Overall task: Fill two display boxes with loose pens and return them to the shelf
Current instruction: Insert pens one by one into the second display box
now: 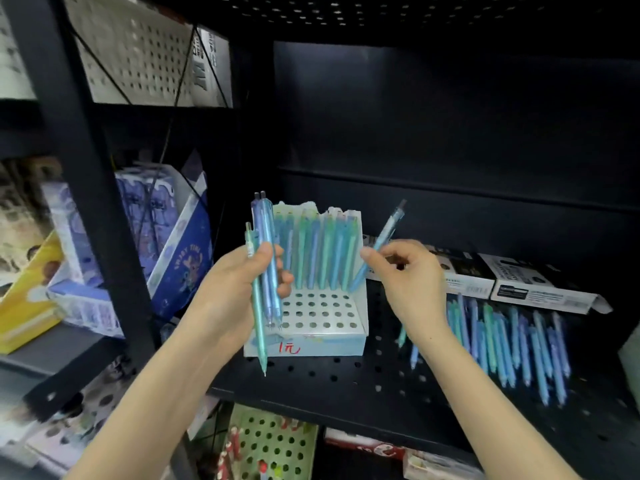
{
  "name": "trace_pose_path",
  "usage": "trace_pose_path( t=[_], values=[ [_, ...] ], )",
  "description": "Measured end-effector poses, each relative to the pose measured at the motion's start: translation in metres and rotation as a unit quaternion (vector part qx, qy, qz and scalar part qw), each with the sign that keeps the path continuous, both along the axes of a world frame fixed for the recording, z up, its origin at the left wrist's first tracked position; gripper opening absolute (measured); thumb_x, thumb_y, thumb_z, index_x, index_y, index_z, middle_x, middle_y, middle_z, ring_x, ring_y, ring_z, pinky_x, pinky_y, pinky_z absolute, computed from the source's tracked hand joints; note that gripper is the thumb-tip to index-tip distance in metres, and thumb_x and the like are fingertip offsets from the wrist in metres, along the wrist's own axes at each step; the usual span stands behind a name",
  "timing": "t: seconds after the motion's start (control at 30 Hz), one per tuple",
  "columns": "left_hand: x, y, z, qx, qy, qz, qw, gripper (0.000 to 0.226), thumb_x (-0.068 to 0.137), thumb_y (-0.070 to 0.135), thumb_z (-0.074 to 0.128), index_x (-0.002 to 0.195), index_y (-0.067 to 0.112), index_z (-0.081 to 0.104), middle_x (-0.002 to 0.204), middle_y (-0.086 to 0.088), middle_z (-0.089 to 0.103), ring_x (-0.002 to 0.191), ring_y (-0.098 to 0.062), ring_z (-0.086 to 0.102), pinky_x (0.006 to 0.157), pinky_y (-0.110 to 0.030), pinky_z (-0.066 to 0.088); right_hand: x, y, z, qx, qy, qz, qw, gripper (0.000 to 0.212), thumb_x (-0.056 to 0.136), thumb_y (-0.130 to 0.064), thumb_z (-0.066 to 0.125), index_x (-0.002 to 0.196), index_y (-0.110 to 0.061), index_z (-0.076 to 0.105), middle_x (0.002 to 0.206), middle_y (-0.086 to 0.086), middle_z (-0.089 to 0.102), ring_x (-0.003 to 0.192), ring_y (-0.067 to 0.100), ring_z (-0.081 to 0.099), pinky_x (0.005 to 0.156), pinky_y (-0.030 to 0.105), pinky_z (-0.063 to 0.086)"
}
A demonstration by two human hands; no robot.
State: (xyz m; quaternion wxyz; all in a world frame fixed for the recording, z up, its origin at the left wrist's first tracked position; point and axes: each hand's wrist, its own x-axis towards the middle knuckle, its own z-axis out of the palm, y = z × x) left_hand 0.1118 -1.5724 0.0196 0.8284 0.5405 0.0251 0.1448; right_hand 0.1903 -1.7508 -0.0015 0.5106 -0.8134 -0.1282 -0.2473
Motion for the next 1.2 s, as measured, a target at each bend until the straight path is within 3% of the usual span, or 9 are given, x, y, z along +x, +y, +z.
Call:
trace_pose_path(
  t=[0.1, 0.33, 0.5, 0.67, 0.8, 0.93, 1.1, 1.2],
  values=[
    [0.002, 0.004, -0.003, 0.018, -0.011, -0.013, 1.000, 0.017, 0.096, 0.014, 0.045, 0.085, 0.003, 0.053, 0.064, -0.003, 0.049, 0.056, -0.015, 0.048, 0.048, -0.019, 0.046, 0.005, 0.004, -0.005, -0.065, -0.026, -0.035, 0.997, 0.018, 0.077, -0.042, 0.070, 0.067, -0.030, 0.061, 0.099, -0.014, 0.053, 0.099, 0.008, 0.047, 0.079, 0.028, 0.036],
    [0.013, 0.006, -0.007, 0.048, -0.010, -0.059, 0.997, 0.016, 0.095, 0.018, 0.047, 0.088, 0.005, 0.054, 0.056, 0.002, 0.055, 0.055, -0.015, 0.048, 0.050, -0.020, 0.046, 0.011, 0.014, -0.006, -0.112, -0.052, -0.047, 0.991, 0.019, 0.075, -0.040, 0.073, 0.067, -0.025, 0.065, 0.109, -0.010, 0.053, 0.101, 0.008, 0.040, 0.080, 0.020, 0.024],
    [0.018, 0.005, -0.008, 0.046, 0.002, -0.088, 0.995, 0.017, 0.095, 0.019, 0.048, 0.089, 0.005, 0.056, 0.057, 0.000, 0.055, 0.055, -0.016, 0.047, 0.050, -0.021, 0.046, 0.014, 0.020, -0.014, -0.207, -0.059, -0.066, 0.974, 0.025, 0.075, -0.044, 0.072, 0.067, -0.021, 0.068, 0.117, 0.003, 0.058, 0.111, 0.022, 0.046, 0.089, 0.028, 0.028],
    [0.021, 0.006, -0.008, 0.046, 0.000, -0.093, 0.995, 0.017, 0.094, 0.016, 0.048, 0.089, 0.004, 0.058, 0.065, -0.004, 0.051, 0.054, -0.014, 0.049, 0.048, -0.020, 0.045, 0.012, 0.020, 0.004, -0.188, -0.064, -0.043, 0.979, 0.029, 0.084, -0.043, 0.062, 0.083, -0.015, 0.068, 0.118, -0.002, 0.057, 0.104, 0.015, 0.044, 0.089, 0.026, 0.029],
    [0.022, 0.007, -0.009, 0.051, 0.001, -0.098, 0.994, 0.017, 0.095, 0.015, 0.047, 0.089, 0.003, 0.058, 0.069, -0.007, 0.048, 0.052, -0.013, 0.049, 0.048, -0.019, 0.045, 0.012, 0.024, 0.016, -0.118, -0.074, -0.018, 0.990, 0.023, 0.089, -0.036, 0.056, 0.095, -0.017, 0.067, 0.111, -0.007, 0.059, 0.103, 0.012, 0.049, 0.089, 0.026, 0.035],
    [0.024, 0.008, -0.009, 0.080, 0.003, -0.099, 0.992, 0.018, 0.094, 0.018, 0.048, 0.091, 0.004, 0.059, 0.065, -0.004, 0.051, 0.054, -0.014, 0.048, 0.050, -0.020, 0.045, 0.017, 0.028, 0.018, -0.012, -0.066, -0.013, 0.998, 0.006, 0.084, -0.032, 0.065, 0.086, -0.026, 0.065, 0.100, -0.009, 0.062, 0.101, 0.014, 0.055, 0.092, 0.038, 0.045],
    [0.022, 0.007, -0.007, 0.088, 0.003, -0.101, 0.991, 0.019, 0.093, 0.019, 0.049, 0.094, 0.004, 0.060, 0.060, 0.002, 0.054, 0.053, -0.013, 0.050, 0.049, -0.021, 0.045, 0.021, 0.032, 0.017, -0.074, -0.032, -0.056, 0.995, 0.019, 0.080, -0.034, 0.069, 0.080, -0.015, 0.066, 0.099, -0.003, 0.062, 0.100, 0.017, 0.053, 0.090, 0.037, 0.040],
    [0.022, 0.006, -0.004, 0.110, -0.004, -0.109, 0.988, 0.020, 0.092, 0.021, 0.050, 0.095, 0.004, 0.061, 0.059, 0.001, 0.055, 0.051, -0.013, 0.049, 0.050, -0.021, 0.046, 0.019, 0.030, 0.025, -0.105, -0.038, -0.068, 0.991, 0.016, 0.079, -0.035, 0.069, 0.086, -0.020, 0.068, 0.104, -0.003, 0.063, 0.102, 0.019, 0.053, 0.092, 0.040, 0.041]
  ],
)
